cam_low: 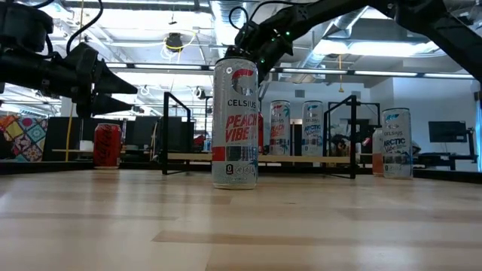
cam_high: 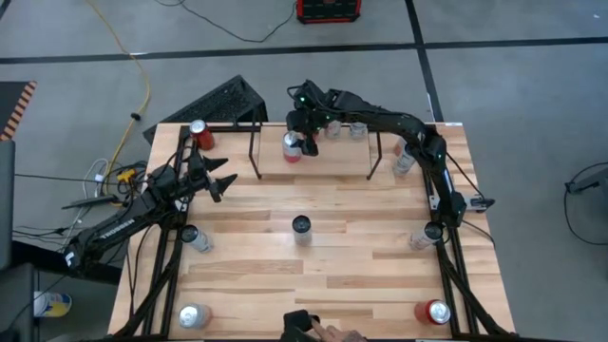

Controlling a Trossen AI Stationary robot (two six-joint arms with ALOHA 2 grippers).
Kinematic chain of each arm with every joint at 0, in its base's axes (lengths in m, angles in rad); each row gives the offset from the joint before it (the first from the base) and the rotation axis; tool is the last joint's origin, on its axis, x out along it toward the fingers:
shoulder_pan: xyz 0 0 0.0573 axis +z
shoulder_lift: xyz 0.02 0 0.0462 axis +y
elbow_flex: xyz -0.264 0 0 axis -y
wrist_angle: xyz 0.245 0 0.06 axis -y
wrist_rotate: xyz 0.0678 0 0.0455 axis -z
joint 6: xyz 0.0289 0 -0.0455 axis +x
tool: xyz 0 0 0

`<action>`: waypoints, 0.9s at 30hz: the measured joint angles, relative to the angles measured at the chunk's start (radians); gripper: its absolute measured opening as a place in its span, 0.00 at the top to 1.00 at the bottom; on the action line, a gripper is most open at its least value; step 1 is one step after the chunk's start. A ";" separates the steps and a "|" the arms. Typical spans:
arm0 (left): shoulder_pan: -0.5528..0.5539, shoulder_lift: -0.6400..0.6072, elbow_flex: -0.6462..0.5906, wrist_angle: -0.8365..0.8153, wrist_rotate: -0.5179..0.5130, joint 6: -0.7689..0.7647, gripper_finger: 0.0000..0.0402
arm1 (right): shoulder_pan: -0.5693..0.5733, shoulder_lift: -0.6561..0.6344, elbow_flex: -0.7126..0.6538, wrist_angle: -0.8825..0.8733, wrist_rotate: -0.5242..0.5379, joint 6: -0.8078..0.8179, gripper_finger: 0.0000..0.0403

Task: Place canned beverage on shelf
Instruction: Put the pink white soda can on the shelf

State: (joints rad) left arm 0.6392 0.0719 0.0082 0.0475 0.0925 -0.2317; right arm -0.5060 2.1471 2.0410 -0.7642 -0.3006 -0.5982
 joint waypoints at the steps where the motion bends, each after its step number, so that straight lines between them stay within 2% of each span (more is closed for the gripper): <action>1: 0.000 0.000 0.000 0.000 0.000 0.000 0.09 | 0.002 0.000 0.000 -0.003 0.017 0.008 0.23; 8: 0.000 0.000 -0.001 0.000 0.000 0.009 0.09 | 0.019 0.000 0.002 -0.005 0.042 0.077 0.24; 14: 0.000 0.000 -0.001 0.000 0.000 0.009 0.09 | 0.042 0.000 0.001 0.006 0.062 0.260 0.24; 20: 0.000 0.000 -0.001 0.000 0.000 0.009 0.09 | 0.089 0.000 0.001 0.018 0.246 0.406 0.24; 27: 0.000 0.000 -0.001 0.001 0.000 0.010 0.09 | 0.136 0.000 -0.001 0.046 0.360 0.612 0.24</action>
State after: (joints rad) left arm 0.6392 0.0719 0.0071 0.0483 0.0929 -0.2219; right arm -0.3698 2.1471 2.0402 -0.7181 0.0590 0.0143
